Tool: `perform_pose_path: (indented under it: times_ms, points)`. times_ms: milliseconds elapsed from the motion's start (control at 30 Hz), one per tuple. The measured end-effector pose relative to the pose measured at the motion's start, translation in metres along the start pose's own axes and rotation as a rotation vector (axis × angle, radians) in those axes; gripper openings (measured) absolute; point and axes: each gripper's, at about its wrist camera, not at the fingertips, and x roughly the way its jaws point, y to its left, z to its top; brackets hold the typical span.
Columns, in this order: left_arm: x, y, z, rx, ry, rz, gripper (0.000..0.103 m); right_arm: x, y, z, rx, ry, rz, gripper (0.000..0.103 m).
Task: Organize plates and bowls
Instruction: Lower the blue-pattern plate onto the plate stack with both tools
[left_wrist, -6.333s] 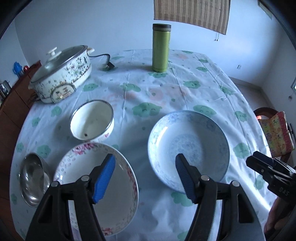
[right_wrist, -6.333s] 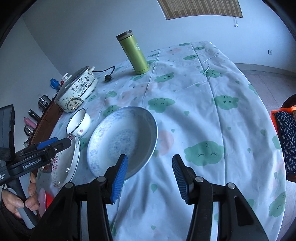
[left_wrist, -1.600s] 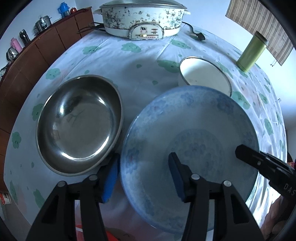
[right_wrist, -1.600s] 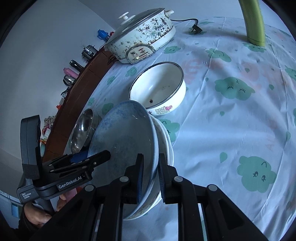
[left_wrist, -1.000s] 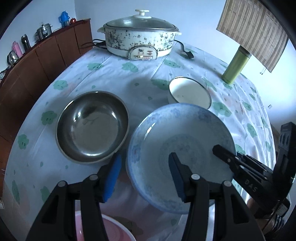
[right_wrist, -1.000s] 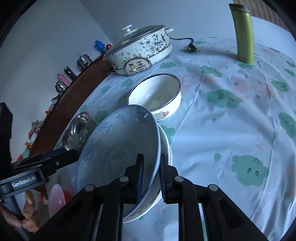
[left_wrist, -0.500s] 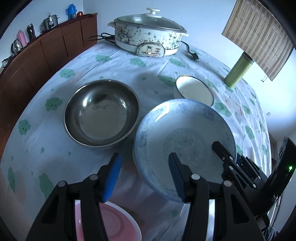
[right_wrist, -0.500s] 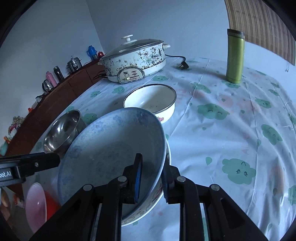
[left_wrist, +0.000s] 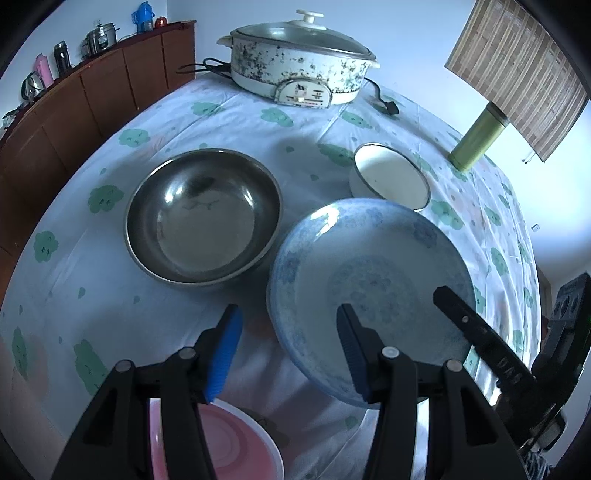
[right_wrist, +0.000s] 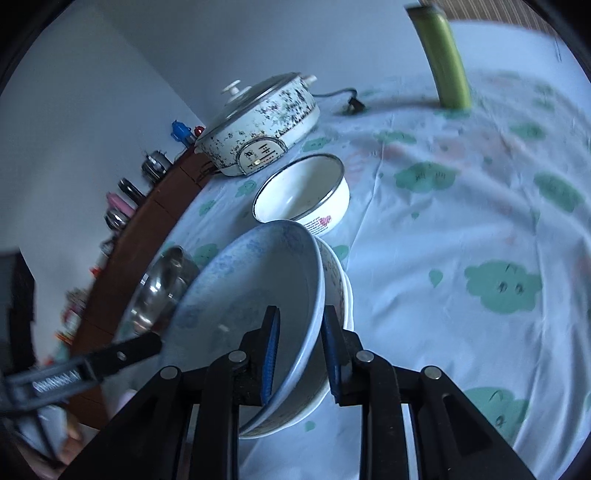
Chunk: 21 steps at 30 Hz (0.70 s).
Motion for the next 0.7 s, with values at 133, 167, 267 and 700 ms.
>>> perform_pose_path:
  times_ms: [133, 167, 267, 700]
  points:
    - [0.0, 0.001, 0.0, -0.005, 0.004, -0.002, 0.055, 0.001, -0.013, 0.006, 0.118, 0.062, 0.066, 0.025]
    - [0.0, 0.001, 0.0, -0.004, 0.004, -0.004, 0.055, 0.001, -0.015, 0.007, 0.145, 0.077, 0.079, 0.025]
    - [0.0, 0.001, 0.0, -0.005, 0.003, -0.005, 0.055, 0.003, -0.021, 0.011, 0.219, 0.13, 0.101, 0.025]
    - [-0.002, 0.002, -0.001, -0.011, 0.003, -0.01, 0.055, 0.002, -0.025, 0.016, 0.33, 0.263, 0.081, 0.025]
